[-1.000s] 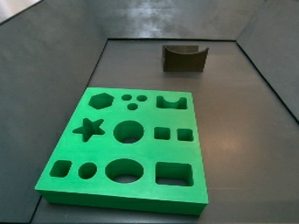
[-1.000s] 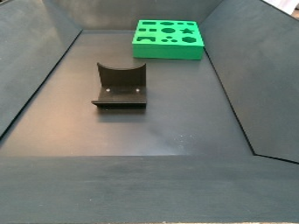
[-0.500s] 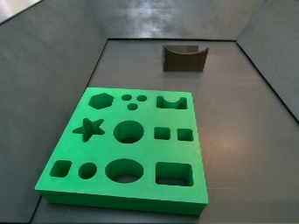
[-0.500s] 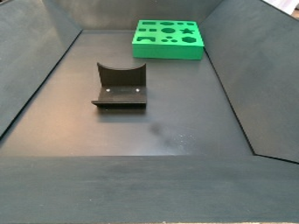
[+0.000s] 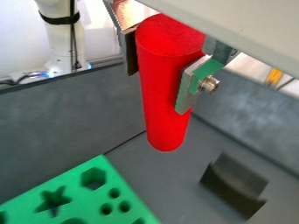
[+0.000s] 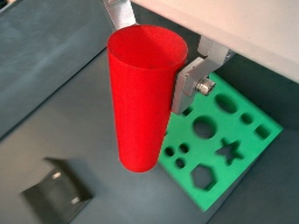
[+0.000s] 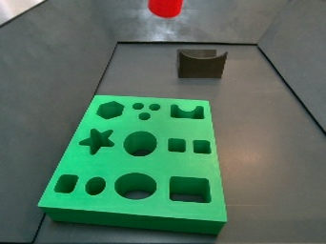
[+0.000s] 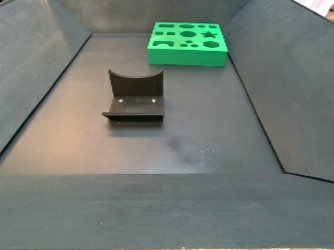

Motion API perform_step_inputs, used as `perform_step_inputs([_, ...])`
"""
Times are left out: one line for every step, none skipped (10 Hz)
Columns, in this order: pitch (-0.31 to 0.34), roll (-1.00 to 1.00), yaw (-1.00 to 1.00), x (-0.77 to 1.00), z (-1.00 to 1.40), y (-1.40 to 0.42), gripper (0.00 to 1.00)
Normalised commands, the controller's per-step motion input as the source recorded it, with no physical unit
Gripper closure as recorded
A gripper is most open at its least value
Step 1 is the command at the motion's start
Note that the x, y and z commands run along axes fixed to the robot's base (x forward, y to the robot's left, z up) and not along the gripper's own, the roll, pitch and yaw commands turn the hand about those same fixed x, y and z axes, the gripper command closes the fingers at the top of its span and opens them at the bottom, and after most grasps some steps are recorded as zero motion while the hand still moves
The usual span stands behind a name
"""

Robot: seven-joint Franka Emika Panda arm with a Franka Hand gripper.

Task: Pick up the round object. Move up. Place the round object on the fixture. Regrasp the round object. Move to above the board. Insert the round object.
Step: Move to above the board.

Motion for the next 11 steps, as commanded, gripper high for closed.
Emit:
perform_step_inputs([-0.276, -1.0, -0.04, -0.25, 0.01, 0.13, 1.0])
perform_step_inputs([-0.331, -0.87, -0.02, -0.27, 0.01, 0.15, 1.0])
perform_step_inputs([-0.364, -0.64, 0.0, -0.29, 0.02, 0.16, 1.0])
perform_step_inputs([-0.376, -0.46, 0.02, -0.3, 0.02, 0.16, 1.0])
perform_step_inputs([-0.376, -0.39, 0.01, -0.29, 0.02, 0.15, 1.0])
perform_step_inputs([-0.357, -0.32, 0.01, -0.28, 0.02, 0.14, 1.0])
perform_step_inputs([-0.338, -0.29, 0.01, -0.27, 0.02, 0.14, 1.0])
perform_step_inputs([-0.315, -0.26, 0.01, -0.25, 0.02, 0.14, 1.0])
perform_step_inputs([-0.307, -0.25, 0.01, -0.25, 0.02, 0.13, 1.0])
perform_step_inputs([-0.299, -0.24, 0.0, -0.24, 0.01, 0.13, 1.0])
perform_step_inputs([-0.297, -0.23, 0.01, -0.23, 0.01, 0.12, 1.0])
